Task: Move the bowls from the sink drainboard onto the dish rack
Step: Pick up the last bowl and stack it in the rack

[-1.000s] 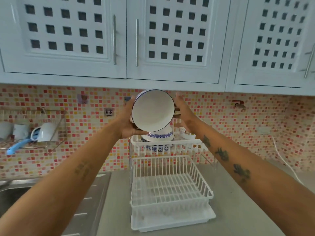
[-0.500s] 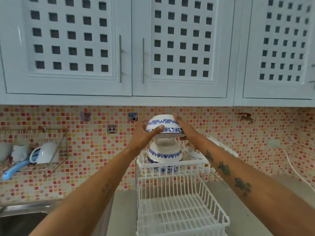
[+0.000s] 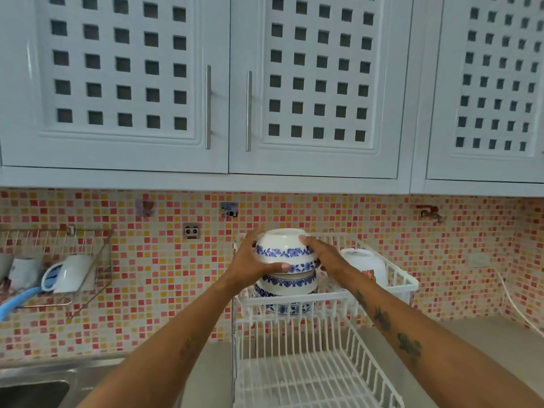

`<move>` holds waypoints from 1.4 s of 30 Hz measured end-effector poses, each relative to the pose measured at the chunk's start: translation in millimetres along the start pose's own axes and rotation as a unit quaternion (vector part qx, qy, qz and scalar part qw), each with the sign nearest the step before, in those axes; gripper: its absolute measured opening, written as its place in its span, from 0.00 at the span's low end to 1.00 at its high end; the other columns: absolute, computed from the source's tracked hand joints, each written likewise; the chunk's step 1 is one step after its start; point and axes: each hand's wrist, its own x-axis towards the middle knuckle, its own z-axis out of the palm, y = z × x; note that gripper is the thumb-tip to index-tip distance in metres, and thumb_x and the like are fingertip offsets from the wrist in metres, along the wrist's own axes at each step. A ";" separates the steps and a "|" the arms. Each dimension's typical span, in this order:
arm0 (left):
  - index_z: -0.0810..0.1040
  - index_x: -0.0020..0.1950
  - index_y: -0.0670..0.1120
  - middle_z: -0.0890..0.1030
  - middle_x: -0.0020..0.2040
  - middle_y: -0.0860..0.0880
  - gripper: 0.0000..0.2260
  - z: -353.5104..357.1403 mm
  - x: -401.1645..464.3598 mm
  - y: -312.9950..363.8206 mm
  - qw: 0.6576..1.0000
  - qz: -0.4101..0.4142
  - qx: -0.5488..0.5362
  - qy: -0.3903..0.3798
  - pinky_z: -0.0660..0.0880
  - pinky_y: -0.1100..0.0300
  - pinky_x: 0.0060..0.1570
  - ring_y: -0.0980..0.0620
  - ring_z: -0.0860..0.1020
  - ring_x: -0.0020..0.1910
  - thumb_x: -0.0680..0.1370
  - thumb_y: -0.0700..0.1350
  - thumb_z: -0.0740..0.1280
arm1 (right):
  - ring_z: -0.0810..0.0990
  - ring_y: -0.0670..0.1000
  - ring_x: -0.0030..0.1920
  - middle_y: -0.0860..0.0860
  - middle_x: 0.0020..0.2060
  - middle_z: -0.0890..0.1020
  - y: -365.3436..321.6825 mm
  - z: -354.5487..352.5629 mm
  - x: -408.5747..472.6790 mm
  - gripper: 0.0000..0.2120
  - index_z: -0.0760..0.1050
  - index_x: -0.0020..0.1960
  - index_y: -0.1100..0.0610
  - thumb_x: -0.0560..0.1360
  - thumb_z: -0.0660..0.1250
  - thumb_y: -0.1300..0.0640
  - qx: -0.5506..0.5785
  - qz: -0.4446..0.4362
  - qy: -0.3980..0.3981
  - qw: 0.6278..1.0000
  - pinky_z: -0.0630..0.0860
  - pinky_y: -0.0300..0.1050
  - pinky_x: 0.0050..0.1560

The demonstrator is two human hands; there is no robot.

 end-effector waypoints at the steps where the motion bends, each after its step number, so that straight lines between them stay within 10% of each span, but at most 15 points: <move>1: 0.63 0.72 0.51 0.72 0.60 0.53 0.43 0.9 -0.1 -2.8 1.000 0.001 0.004 -0.004 0.75 0.76 0.37 0.53 0.74 0.59 0.63 0.44 0.82 | 0.80 0.47 0.46 0.51 0.51 0.82 3.8 0.8 0.6 0.15 0.76 0.58 0.52 0.77 0.62 0.45 0.004 0.003 -0.002 1.000 0.72 0.42 0.42; 8: 0.61 0.73 0.55 0.70 0.65 0.52 0.48 -0.8 5.5 -15.4 0.998 -0.011 0.042 -0.037 0.77 0.55 0.59 0.49 0.73 0.63 0.59 0.45 0.84 | 0.78 0.51 0.52 0.48 0.52 0.79 23.3 -0.7 9.4 0.17 0.71 0.60 0.51 0.75 0.63 0.44 0.007 0.040 -0.050 0.998 0.74 0.51 0.57; 13: 0.64 0.68 0.59 0.71 0.65 0.53 0.46 1.0 8.9 -19.1 0.995 0.008 0.080 -0.066 0.80 0.57 0.55 0.48 0.75 0.64 0.57 0.46 0.84 | 0.77 0.47 0.44 0.46 0.45 0.78 26.3 -4.0 9.2 0.07 0.71 0.56 0.51 0.79 0.60 0.52 0.002 0.038 -0.076 0.996 0.73 0.43 0.41; 25: 0.60 0.75 0.58 0.68 0.71 0.50 0.53 4.3 6.1 -18.8 0.993 -0.025 0.100 -0.051 0.77 0.48 0.62 0.47 0.73 0.67 0.56 0.57 0.83 | 0.71 0.56 0.64 0.52 0.71 0.66 43.6 -0.2 26.6 0.28 0.56 0.76 0.49 0.77 0.59 0.55 -0.021 -0.002 -0.050 0.999 0.74 0.47 0.49; 31: 0.66 0.72 0.53 0.73 0.65 0.54 0.43 6.4 9.2 -20.4 0.993 -0.023 0.105 -0.052 0.79 0.53 0.58 0.50 0.76 0.62 0.61 0.51 0.82 | 0.74 0.57 0.62 0.54 0.68 0.70 45.9 1.4 29.3 0.35 0.60 0.73 0.48 0.66 0.59 0.48 -0.028 -0.011 -0.057 0.998 0.77 0.52 0.53; 37: 0.64 0.72 0.52 0.72 0.63 0.53 0.41 7.9 8.3 -16.6 0.988 -0.030 0.139 -0.053 0.77 0.64 0.51 0.51 0.74 0.60 0.64 0.49 0.81 | 0.73 0.55 0.59 0.54 0.66 0.69 44.1 3.6 28.8 0.25 0.59 0.75 0.51 0.78 0.57 0.57 -0.026 -0.019 -0.058 0.998 0.76 0.46 0.48; 42: 0.57 0.76 0.55 0.66 0.71 0.49 0.48 5.8 5.2 -9.0 0.976 -0.067 0.193 -0.078 0.77 0.51 0.62 0.45 0.72 0.65 0.63 0.59 0.79 | 0.72 0.55 0.64 0.53 0.71 0.67 36.9 3.5 17.2 0.34 0.57 0.76 0.47 0.71 0.56 0.44 -0.098 -0.025 -0.050 0.994 0.74 0.57 0.63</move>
